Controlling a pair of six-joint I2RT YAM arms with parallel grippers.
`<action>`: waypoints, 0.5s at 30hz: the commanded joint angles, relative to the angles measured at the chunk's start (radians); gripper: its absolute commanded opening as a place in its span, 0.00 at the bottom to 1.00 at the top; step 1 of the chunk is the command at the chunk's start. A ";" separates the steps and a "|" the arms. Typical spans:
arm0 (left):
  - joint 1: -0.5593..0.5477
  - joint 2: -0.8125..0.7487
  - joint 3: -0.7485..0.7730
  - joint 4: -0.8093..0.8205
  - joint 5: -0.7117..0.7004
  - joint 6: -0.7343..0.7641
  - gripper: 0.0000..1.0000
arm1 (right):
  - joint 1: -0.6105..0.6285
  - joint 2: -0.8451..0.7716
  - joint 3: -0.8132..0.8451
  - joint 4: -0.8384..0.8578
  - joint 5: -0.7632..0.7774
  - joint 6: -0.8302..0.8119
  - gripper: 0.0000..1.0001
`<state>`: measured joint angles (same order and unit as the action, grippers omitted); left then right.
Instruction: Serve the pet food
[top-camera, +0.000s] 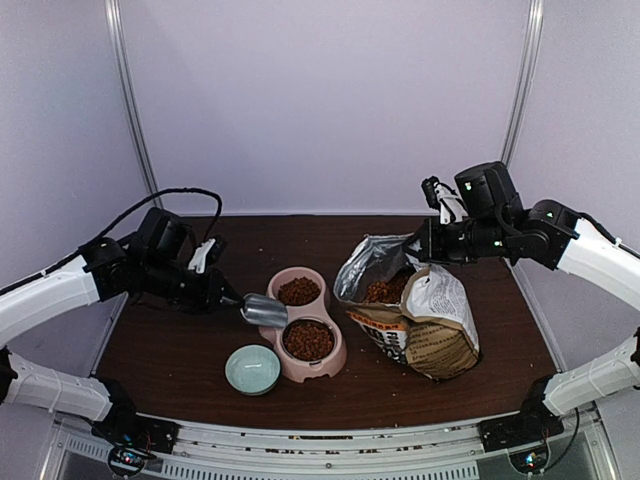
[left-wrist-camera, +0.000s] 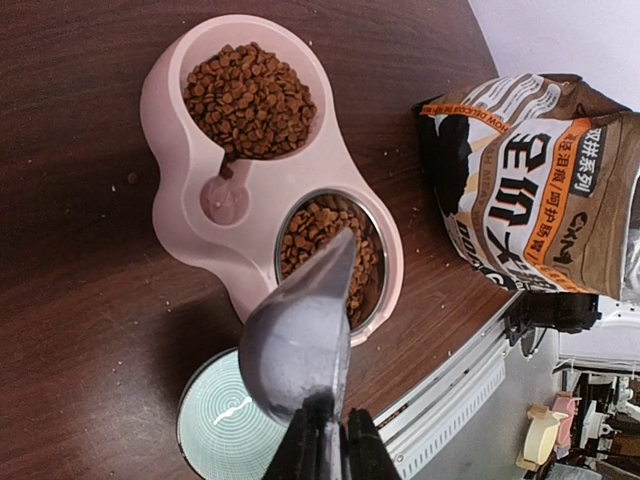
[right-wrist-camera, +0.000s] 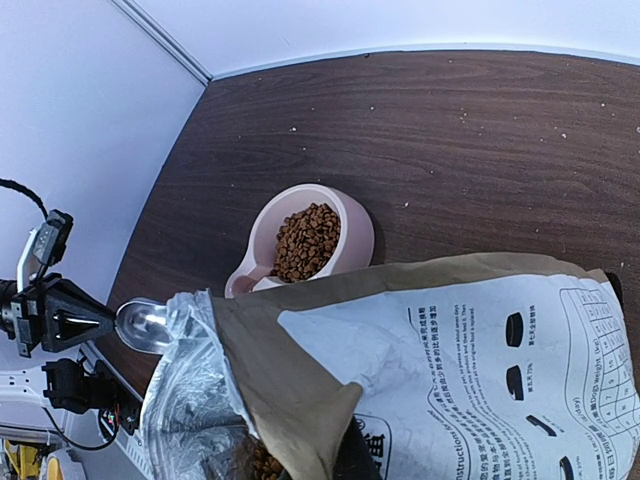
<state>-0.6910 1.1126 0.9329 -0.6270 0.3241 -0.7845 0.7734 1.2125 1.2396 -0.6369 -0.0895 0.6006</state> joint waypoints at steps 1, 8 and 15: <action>-0.031 0.021 0.062 -0.028 -0.019 0.051 0.00 | -0.013 -0.014 0.057 0.081 0.036 -0.014 0.00; -0.082 0.056 0.127 -0.099 -0.118 0.075 0.00 | -0.015 -0.013 0.059 0.082 0.034 -0.012 0.00; -0.074 -0.008 0.093 0.008 -0.128 0.019 0.00 | -0.015 -0.017 0.059 0.079 0.038 -0.016 0.00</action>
<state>-0.7731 1.1629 1.0279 -0.7254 0.2199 -0.7349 0.7727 1.2129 1.2415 -0.6399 -0.0895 0.5999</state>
